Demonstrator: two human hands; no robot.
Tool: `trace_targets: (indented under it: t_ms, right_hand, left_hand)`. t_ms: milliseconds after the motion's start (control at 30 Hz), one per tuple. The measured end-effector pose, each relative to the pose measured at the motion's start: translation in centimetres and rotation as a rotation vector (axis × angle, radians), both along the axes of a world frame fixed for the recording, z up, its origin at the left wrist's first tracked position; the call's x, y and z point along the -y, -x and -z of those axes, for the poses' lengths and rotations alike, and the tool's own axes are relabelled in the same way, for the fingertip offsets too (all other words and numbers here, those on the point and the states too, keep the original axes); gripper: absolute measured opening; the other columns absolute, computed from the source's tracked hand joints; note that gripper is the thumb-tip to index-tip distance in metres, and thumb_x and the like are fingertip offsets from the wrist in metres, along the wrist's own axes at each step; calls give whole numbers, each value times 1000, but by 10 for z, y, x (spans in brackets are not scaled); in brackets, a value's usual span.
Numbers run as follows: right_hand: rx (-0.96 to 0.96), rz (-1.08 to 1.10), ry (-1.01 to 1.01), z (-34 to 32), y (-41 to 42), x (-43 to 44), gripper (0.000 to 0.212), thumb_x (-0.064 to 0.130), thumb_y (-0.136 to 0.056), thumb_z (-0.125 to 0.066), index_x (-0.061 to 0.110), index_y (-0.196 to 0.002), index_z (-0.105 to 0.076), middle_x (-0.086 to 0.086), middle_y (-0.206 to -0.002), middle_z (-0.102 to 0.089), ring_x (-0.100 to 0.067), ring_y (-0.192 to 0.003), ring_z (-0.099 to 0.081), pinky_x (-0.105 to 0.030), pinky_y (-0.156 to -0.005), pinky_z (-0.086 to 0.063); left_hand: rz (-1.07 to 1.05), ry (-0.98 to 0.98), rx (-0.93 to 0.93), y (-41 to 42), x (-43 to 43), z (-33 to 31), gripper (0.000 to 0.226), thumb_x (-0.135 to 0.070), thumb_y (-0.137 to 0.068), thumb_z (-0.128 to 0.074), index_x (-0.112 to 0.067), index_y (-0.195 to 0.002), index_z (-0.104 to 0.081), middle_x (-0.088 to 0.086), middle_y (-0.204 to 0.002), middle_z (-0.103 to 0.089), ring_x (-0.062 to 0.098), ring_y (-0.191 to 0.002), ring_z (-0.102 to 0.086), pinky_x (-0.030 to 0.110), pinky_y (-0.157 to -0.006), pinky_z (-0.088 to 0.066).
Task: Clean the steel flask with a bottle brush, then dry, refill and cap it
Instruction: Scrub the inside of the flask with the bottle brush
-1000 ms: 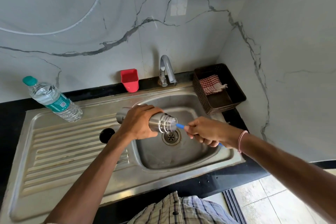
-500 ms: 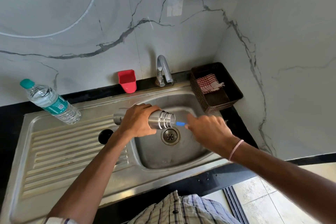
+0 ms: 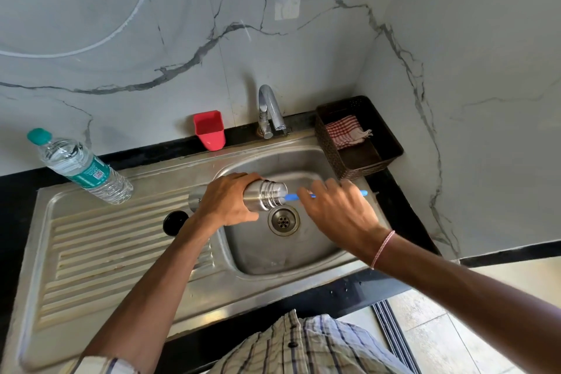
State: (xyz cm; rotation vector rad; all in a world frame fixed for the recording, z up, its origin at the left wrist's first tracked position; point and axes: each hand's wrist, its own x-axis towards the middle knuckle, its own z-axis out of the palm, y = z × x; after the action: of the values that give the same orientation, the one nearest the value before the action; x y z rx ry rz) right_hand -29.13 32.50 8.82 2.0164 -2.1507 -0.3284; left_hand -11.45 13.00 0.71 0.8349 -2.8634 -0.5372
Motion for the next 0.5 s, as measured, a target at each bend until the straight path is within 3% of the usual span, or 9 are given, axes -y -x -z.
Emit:
trace_targets:
  t_ms: [67,133,233,300,333,367,433,467,500]
  right_hand:
    - [-73,-95,33,0,-4,-3,20,15,-91,-41,16,-95,-61,-5,-69,-61,-27,-53,-61,-32,-46,-36]
    - [25,-69,-3,-3,-2,-4,16,15,-92,-47,18,-100,-61,-4,-66,-62,-29,-50,-62,-32,-43,-32]
    - [572,200,-247,-15,9,2,24,35,-105,-42,22,-94,-59,-1,-71,-55,-23,-64,-60,-35,-58,-41]
    - [1055,429,-451,-24,25,10,36,38,-106,-44,19,-79,-59,4,-63,-47,-13,-50,-45,-27,-51,-37]
    - [1143,492,-488,-28,29,11,37,38,-106,-45,19,-79,-60,5,-62,-48,-11,-47,-43,-25,-49,-35]
    - [1067,468,-474,-30,31,11,36,38,-106,-44,18,-82,-62,4,-65,-53,-13,-51,-49,-26,-52,-37]
    - [524,212,-238,-19,25,4,23,37,-104,-49,20,-94,-62,0,-77,-61,-22,-69,-64,-32,-61,-39]
    - [235,83,-123,-13,17,-2,15,34,-100,-57,20,-95,-61,-2,-77,-62,-25,-68,-65,-32,-57,-35]
    - [75,0,-52,-10,10,-7,12,30,-95,-65,20,-93,-60,-1,-73,-61,-24,-61,-63,-31,-52,-30]
  left_hand:
    - [2,-19,-3,-1,-1,1,73,-50,-54,-85,-40,-121,-60,-13,-108,-71,15,-92,-65,30,-76,-49]
    - [29,4,6,-2,-1,2,71,-50,-54,-85,-40,-121,-60,-14,-107,-72,14,-92,-65,28,-76,-45]
    - [50,19,0,-8,-1,7,70,-50,-54,-84,-38,-120,-62,-14,-106,-73,15,-91,-67,28,-77,-45]
    - [57,8,-21,-12,-1,11,72,-49,-53,-85,-36,-120,-64,-13,-106,-74,16,-91,-68,31,-80,-48]
    - [58,13,-28,-13,-2,12,72,-48,-53,-86,-34,-120,-65,-12,-105,-74,17,-91,-69,31,-81,-48]
    - [54,26,-33,-13,-2,12,72,-46,-53,-88,-33,-120,-66,-11,-104,-74,17,-90,-69,32,-81,-49]
    - [30,29,-37,-13,0,10,71,-44,-53,-89,-32,-119,-67,-10,-103,-74,18,-89,-69,32,-80,-51]
    - [17,10,-40,-14,1,8,71,-43,-53,-88,-33,-119,-66,-10,-104,-74,18,-89,-69,32,-78,-52]
    - [8,-13,-42,-14,1,7,71,-43,-53,-88,-33,-119,-66,-9,-104,-74,18,-89,-68,31,-77,-52]
